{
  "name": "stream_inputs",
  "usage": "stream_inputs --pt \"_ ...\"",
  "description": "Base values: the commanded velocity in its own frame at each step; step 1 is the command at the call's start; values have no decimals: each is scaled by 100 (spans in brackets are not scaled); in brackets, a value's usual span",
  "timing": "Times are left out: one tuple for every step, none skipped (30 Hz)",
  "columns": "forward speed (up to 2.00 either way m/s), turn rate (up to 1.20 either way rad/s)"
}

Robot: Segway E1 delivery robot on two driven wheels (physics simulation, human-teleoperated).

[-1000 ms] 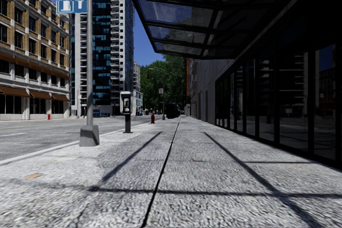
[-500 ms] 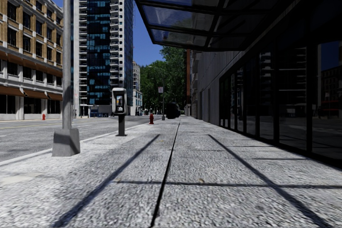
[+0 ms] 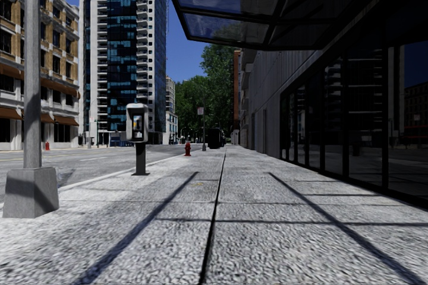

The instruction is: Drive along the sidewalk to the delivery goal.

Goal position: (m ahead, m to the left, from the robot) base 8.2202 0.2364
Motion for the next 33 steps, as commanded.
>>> stream_inputs --pt "200 0" --pt "200 0" --pt "200 0" --pt "200 0" --pt "200 0" --pt "200 0" --pt "200 0" --pt "200 0" --pt "200 0" --pt "200 0" --pt "200 0" --pt "200 0" --pt "200 0" --pt "200 0" --pt "200 0" --pt "200 0" --pt "200 0" --pt "200 0" --pt "200 0" --pt "200 0" --pt "200 0" --pt "200 0" --pt "200 0" --pt "200 0" --pt "200 0" --pt "200 0" --pt "200 0" --pt "200 -10" --pt "200 -24" --pt "200 -29" --pt "200 -29" --pt "200 -30" --pt "200 -30"
